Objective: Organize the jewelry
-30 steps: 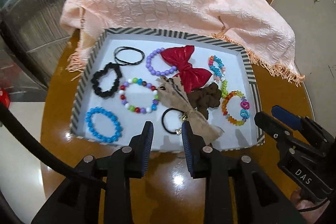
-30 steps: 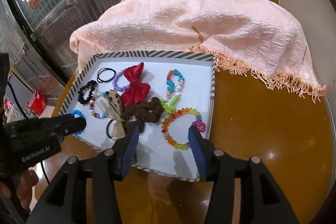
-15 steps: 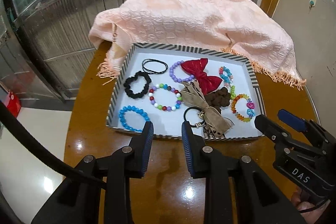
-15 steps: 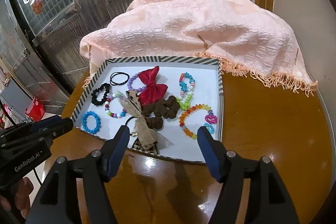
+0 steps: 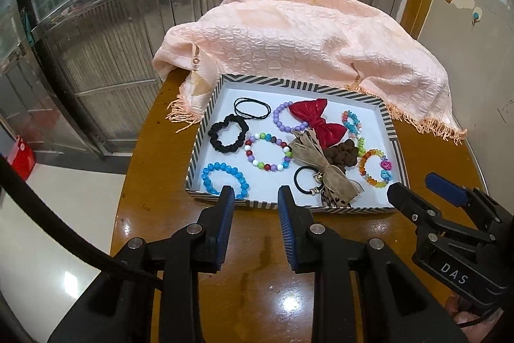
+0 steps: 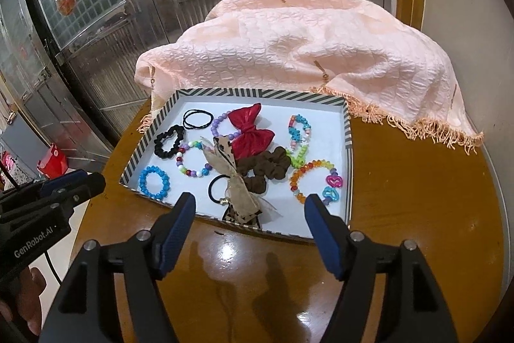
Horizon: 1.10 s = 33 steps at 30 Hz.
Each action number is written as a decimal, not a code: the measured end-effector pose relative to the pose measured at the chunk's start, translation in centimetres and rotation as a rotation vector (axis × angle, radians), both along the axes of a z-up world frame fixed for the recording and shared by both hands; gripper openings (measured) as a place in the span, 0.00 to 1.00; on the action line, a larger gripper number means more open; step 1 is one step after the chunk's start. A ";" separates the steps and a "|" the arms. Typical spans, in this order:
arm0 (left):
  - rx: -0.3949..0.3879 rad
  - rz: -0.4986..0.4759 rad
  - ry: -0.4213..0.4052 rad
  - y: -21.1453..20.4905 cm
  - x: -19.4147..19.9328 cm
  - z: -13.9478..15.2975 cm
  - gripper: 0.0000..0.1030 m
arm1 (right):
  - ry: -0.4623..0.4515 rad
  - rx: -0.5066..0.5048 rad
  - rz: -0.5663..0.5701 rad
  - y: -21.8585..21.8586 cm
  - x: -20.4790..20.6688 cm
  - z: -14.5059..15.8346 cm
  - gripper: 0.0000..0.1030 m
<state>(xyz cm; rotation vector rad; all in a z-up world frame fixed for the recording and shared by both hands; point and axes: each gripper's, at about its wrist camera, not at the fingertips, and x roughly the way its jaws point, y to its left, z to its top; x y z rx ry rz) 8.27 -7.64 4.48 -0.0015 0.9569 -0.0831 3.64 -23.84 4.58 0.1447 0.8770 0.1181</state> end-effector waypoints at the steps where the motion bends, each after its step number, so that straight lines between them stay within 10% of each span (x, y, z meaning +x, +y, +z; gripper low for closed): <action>1: 0.000 0.000 -0.001 0.1 -0.1 0.0 0.26 | 0.000 0.000 -0.001 0.0 0.0 0.0 0.71; 33: 0.003 0.005 0.001 0.8 0.1 -0.3 0.26 | 0.030 -0.007 0.014 0.7 0.8 -0.8 0.72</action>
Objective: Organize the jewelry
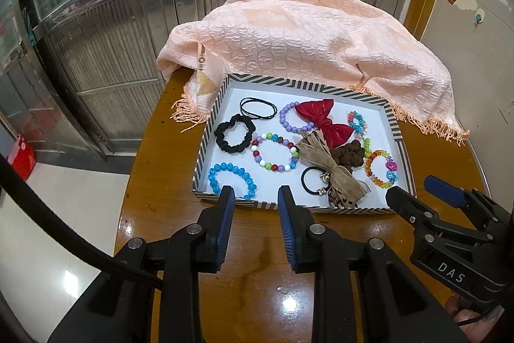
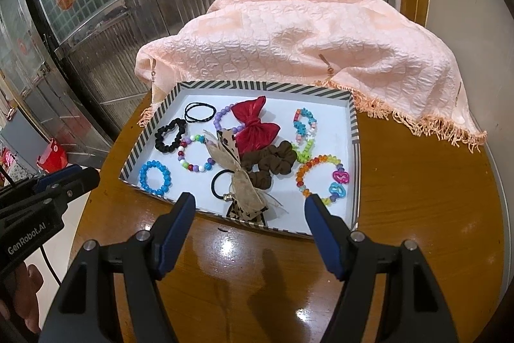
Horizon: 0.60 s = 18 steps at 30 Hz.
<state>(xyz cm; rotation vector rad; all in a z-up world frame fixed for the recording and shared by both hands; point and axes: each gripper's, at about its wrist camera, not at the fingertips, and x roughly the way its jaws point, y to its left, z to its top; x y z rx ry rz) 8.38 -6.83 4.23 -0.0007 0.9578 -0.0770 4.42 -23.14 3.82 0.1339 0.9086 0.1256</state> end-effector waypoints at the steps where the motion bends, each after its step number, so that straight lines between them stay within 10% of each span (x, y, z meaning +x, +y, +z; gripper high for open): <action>1: 0.000 0.000 0.000 0.0 0.0 0.0 0.26 | 0.000 0.000 0.001 0.0 0.0 0.0 0.72; 18: 0.003 -0.008 0.012 -0.1 0.4 -0.7 0.26 | 0.013 -0.001 0.007 0.1 0.4 -0.5 0.72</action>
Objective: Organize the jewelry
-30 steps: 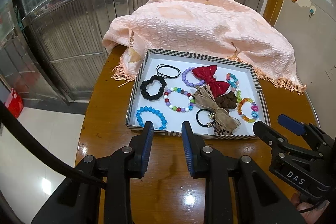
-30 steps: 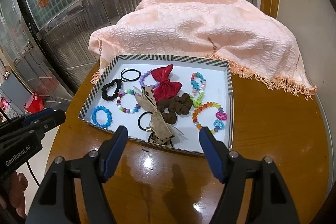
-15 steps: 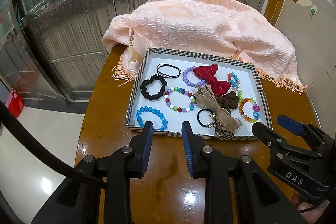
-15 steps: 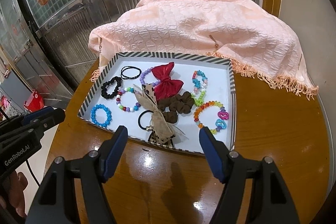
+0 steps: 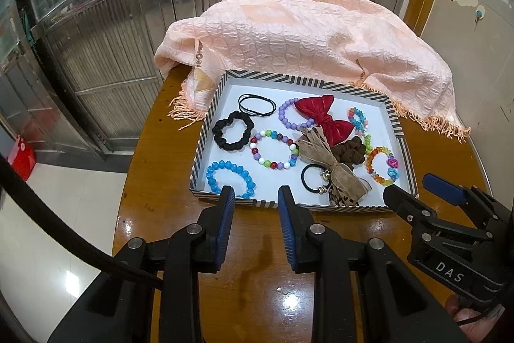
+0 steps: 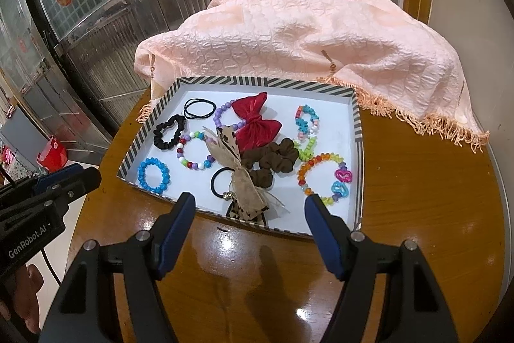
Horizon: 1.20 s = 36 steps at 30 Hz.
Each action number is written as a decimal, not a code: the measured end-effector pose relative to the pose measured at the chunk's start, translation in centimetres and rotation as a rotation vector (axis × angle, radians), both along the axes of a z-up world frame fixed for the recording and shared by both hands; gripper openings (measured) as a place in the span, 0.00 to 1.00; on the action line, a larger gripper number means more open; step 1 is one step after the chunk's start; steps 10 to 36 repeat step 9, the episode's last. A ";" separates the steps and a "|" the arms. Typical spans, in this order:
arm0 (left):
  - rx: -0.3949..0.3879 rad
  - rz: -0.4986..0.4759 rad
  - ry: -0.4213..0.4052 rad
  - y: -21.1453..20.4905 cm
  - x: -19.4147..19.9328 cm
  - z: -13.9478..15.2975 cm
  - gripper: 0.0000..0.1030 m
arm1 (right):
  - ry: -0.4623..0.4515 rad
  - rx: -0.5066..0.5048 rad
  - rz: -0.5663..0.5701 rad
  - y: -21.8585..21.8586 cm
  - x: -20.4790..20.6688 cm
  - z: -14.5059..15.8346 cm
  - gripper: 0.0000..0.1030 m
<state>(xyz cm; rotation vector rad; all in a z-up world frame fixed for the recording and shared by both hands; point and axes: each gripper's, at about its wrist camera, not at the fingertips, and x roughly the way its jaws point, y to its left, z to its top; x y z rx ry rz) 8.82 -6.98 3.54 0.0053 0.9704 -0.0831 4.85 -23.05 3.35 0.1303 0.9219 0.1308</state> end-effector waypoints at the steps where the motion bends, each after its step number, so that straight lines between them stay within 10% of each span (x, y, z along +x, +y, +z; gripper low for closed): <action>1: 0.002 0.000 -0.001 0.0 0.0 0.0 0.26 | 0.001 0.000 0.000 0.0 0.0 0.0 0.72; 36: -0.010 -0.001 0.003 0.1 0.3 -0.4 0.26 | 0.009 0.005 -0.016 -0.8 -0.3 -0.4 0.72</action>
